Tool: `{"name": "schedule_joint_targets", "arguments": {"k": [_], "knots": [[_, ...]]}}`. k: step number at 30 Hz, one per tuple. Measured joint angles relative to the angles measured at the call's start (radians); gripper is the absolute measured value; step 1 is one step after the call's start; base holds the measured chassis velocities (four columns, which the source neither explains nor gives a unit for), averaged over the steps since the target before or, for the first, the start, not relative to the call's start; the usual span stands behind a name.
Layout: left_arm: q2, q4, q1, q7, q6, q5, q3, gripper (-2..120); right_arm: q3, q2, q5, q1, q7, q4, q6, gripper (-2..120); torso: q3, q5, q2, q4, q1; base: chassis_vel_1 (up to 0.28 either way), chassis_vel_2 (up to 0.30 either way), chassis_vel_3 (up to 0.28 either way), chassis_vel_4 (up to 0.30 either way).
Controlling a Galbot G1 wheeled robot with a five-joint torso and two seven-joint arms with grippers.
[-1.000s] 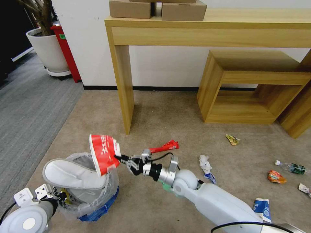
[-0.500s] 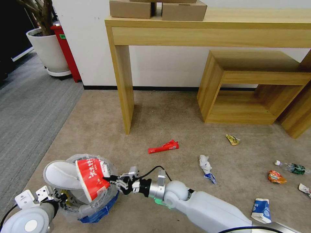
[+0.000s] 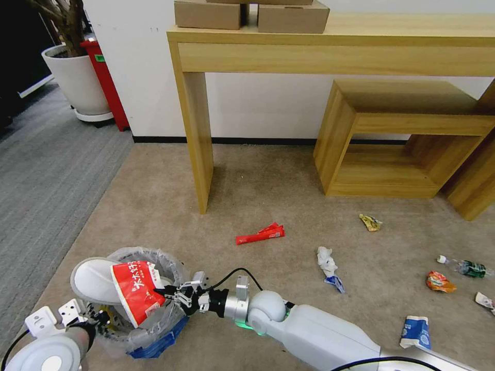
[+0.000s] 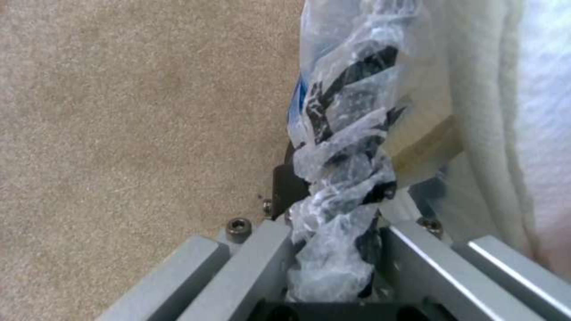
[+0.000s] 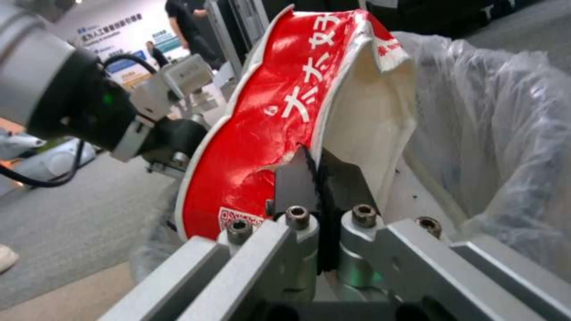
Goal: Pick up the trash bin and place the garbage on the floor into it.
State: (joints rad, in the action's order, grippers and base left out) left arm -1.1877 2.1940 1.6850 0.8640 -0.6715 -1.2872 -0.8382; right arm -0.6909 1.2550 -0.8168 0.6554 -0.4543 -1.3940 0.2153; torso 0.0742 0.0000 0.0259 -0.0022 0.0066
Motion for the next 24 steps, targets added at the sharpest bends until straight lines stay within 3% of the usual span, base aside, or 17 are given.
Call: {"name": "schedule_joint_targets", "arguments": {"k": [7, 9, 19, 22, 24], "knots": [[0.011, -0.006, -0.003, 0.000, 0.000, -0.005, -0.002, 0, -0.002, 0.002, 0.023, -0.011, 0.023, 0.006, 0.013, 4, 0.000, 0.0000, 0.000, -0.0001, 0.000, 0.000, 0.000, 0.000, 0.000], [0.020, -0.011, -0.008, 0.000, 0.000, -0.010, -0.002, 0, 0.000, 0.002, 0.028, -0.017, 0.026, 0.009, 0.013, 16, 0.000, 0.0000, 0.000, -0.0001, 0.000, 0.000, 0.000, 0.000, 0.000], [0.045, -0.028, -0.017, 0.000, 0.000, -0.028, -0.005, 0, 0.008, 0.005, 0.021, -0.031, 0.041, 0.012, 0.011, 47, 0.000, 0.0000, 0.000, 0.0000, 0.000, 0.000, 0.000, 0.000, 0.000], [0.052, -0.033, -0.018, 0.001, 0.000, -0.033, -0.007, 0, 0.035, 0.013, 0.019, -0.039, 0.068, 0.012, 0.012, 65, 0.000, 0.0000, 0.000, 0.0000, 0.000, 0.000, 0.000, 0.000, 0.000], [0.055, -0.035, -0.018, 0.001, -0.001, -0.035, -0.008, 0, 0.048, 0.014, 0.016, -0.043, 0.080, 0.011, 0.011, 69, 0.000, 0.0000, 0.000, 0.0000, 0.000, 0.000, 0.000, 0.000, 0.000]]}}
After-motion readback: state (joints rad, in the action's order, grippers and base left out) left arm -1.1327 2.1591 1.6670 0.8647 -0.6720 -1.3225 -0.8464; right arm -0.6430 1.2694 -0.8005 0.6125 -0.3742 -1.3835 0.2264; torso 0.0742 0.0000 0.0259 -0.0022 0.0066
